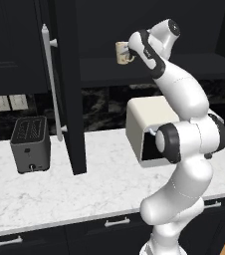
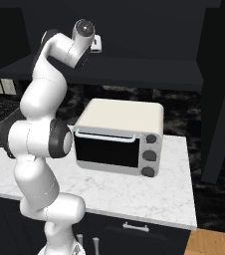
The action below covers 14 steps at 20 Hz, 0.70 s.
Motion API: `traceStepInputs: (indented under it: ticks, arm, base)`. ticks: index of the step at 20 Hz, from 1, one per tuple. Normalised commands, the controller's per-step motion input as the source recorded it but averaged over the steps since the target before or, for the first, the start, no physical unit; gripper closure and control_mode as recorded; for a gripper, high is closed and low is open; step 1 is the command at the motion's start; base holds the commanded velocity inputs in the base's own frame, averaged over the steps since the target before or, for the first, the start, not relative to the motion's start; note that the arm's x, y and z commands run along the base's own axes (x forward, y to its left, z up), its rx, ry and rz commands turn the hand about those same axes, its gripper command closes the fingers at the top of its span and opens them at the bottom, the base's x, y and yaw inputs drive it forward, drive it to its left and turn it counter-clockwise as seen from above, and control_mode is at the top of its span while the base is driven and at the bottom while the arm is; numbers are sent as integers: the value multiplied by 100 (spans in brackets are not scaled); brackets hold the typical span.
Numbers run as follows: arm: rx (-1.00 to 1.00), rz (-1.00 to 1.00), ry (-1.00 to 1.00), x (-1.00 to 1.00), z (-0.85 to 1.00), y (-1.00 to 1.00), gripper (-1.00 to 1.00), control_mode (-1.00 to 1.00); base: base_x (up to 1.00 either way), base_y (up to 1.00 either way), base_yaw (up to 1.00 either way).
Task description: Gather all objects into one cabinet and sort the glasses and bowls to opposite sides.
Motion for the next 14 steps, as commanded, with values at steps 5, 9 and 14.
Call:
traceStepInputs:
  ticks: [5,9,14]
  arm:
    - [0,0,1,6,-3,3,100,-100]
    - [0,0,0,0,0,0,100,-100]
    - [0,0,0,0,0,0,100,-100]
  base:
    - [0,0,0]
    - [0,0,0]
    - [0,0,0]
